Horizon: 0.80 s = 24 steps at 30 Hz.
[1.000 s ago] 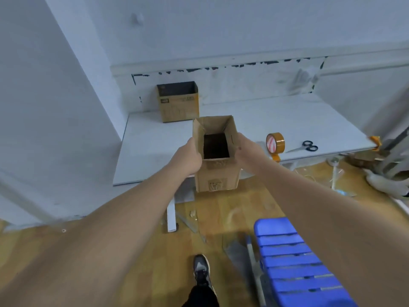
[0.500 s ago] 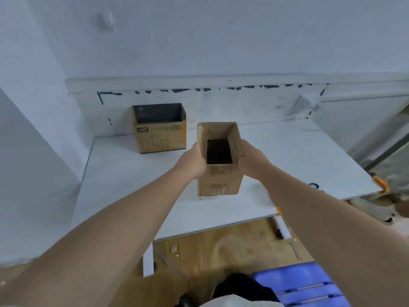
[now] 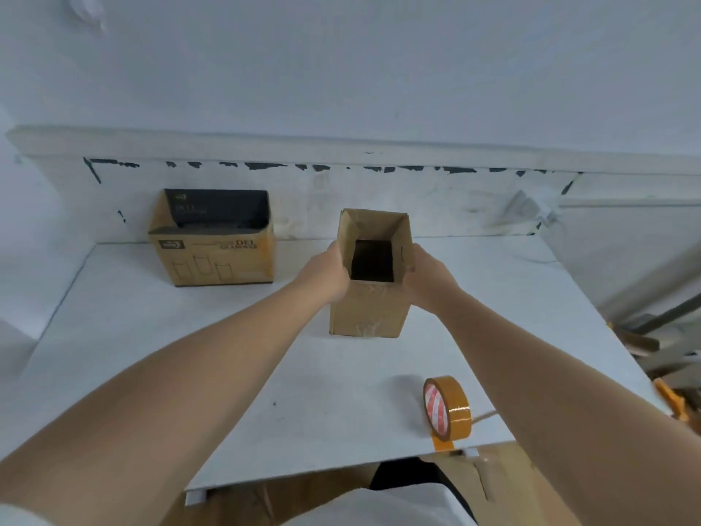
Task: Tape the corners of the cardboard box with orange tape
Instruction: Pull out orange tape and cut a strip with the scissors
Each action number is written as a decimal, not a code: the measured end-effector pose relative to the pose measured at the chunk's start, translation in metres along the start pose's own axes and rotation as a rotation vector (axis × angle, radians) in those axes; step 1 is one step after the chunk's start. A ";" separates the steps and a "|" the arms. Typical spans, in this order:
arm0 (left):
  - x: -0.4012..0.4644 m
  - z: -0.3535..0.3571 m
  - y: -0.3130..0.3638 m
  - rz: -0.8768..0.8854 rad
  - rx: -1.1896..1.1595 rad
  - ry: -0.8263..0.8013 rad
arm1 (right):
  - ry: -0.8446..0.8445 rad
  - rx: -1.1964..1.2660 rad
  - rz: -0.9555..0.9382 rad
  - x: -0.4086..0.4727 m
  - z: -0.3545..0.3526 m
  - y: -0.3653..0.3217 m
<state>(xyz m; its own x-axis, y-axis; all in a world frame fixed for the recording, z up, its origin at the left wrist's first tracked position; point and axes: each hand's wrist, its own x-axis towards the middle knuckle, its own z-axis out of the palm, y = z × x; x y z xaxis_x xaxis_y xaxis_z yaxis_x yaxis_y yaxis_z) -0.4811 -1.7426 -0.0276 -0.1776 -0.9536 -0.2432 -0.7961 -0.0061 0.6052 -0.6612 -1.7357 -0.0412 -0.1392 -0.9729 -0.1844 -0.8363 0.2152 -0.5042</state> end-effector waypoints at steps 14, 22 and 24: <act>0.055 0.061 0.065 -0.179 0.014 0.159 | -0.076 0.080 -0.165 0.080 -0.045 0.071; 0.056 0.069 0.055 -0.043 0.142 0.224 | -0.012 0.130 -0.195 0.070 -0.031 0.085; 0.052 0.075 0.049 -0.018 0.146 0.240 | 0.010 0.136 -0.223 0.068 -0.025 0.088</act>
<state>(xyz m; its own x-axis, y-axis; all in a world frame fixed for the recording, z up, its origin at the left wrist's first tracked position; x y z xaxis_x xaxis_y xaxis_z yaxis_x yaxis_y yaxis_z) -0.5725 -1.7703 -0.0678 -0.0348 -0.9978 -0.0561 -0.8759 0.0034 0.4824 -0.7577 -1.7849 -0.0770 0.0350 -0.9983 -0.0476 -0.7683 0.0036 -0.6401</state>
